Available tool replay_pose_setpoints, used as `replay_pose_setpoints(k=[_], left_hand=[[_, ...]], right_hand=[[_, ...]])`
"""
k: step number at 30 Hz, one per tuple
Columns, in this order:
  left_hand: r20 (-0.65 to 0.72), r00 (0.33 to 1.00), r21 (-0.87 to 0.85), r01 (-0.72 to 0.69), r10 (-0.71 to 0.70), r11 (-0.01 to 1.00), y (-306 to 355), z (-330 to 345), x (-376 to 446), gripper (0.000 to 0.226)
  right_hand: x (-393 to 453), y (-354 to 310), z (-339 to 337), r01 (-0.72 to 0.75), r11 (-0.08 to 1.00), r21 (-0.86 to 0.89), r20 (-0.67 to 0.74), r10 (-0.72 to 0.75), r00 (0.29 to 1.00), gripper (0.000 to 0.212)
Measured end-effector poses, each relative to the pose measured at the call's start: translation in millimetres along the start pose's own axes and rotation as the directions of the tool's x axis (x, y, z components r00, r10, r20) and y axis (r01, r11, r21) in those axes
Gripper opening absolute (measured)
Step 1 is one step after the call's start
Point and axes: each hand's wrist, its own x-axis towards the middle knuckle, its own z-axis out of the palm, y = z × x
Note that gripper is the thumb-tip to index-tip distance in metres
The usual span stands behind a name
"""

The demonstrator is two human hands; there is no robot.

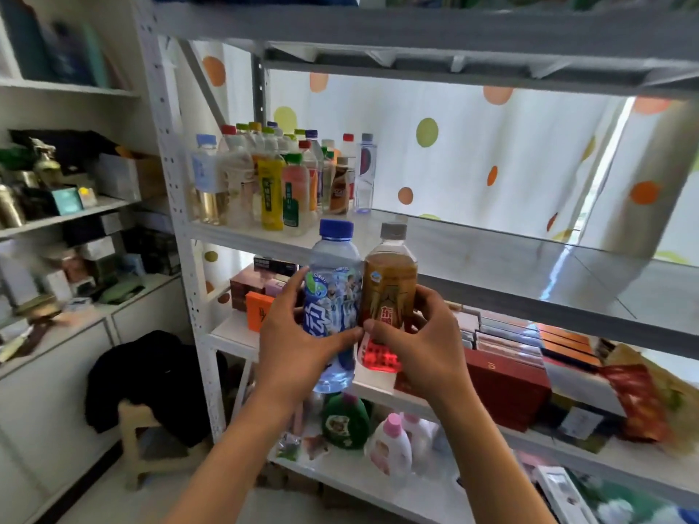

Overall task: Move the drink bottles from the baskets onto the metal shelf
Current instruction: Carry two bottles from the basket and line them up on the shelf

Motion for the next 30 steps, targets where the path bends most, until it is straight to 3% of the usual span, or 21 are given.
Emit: replay_pose_setpoints(k=[13,20,25,30], left_hand=[[-0.103,0.987,0.017,-0.119,0.12,0.993,-12.4,34.3,148.9,0.095],[-0.179,0.978,0.005,-0.112,0.111,0.994,-26.3,91.3,242.6,0.084],[-0.236,0.962,0.118,-0.111,0.137,0.987,-48.1,123.3,301.0,0.083],[-0.253,0.955,0.314,-0.072,0.156,0.947,-68.6,154.9,347.0,0.079]], right_hand=[[164.6,-3.3,9.2,0.154,0.973,-0.17,0.013,-0.154,0.988,0.062],[286.7,5.0,0.6,0.12,0.971,-0.205,0.065,-0.109,0.992,0.072],[360.3,29.6,2.4,0.08,0.968,-0.239,0.114,-0.054,0.992,0.057],[422.9,67.3,18.9,0.041,0.948,-0.317,0.136,0.002,0.991,0.062]])
